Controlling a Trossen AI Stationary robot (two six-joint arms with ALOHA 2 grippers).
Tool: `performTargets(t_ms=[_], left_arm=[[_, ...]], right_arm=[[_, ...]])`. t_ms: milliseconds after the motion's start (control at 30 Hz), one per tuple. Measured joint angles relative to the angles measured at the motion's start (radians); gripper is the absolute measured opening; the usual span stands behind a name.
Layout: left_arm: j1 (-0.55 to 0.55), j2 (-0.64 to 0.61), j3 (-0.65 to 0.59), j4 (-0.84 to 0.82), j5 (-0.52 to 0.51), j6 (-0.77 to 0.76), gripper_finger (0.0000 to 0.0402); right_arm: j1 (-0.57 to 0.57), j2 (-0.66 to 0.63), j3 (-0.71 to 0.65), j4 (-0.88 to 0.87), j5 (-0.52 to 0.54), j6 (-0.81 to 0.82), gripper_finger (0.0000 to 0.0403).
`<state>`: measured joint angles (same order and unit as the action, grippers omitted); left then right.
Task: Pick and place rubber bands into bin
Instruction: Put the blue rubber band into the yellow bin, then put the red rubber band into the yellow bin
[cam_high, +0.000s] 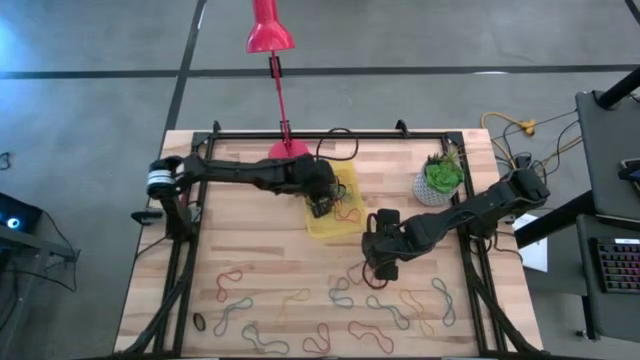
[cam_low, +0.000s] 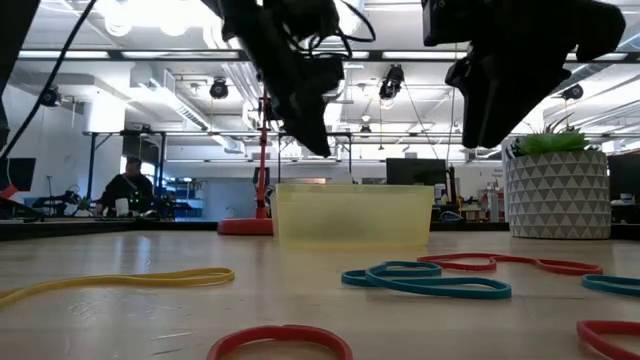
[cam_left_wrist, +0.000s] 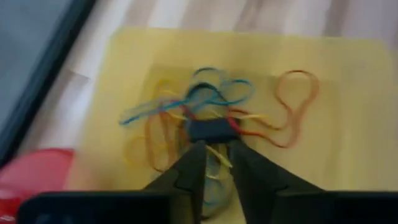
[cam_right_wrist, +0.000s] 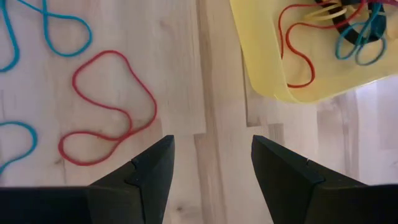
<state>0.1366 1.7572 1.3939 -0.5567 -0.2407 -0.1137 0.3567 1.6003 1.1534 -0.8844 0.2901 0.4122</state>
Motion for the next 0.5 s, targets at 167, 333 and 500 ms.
performTargets(t_ms=[167,333,500], left_arm=[[-0.102,-0.051,-0.007,-0.157,0.014,-0.061,0.0120],[-0.297,-0.152,-0.012,-0.408,0.033,-0.118,0.0141],[-0.509,-0.198,-0.057,-0.472,0.042,-0.186,0.0141]], right_arm=[[0.007,-0.004,0.000,-0.001,0.000,-0.007,0.0201],[0.007,-0.003,0.000,0.003,0.000,-0.037,0.0201],[0.005,-0.003,0.000,0.031,0.001,-0.085,0.0201]])
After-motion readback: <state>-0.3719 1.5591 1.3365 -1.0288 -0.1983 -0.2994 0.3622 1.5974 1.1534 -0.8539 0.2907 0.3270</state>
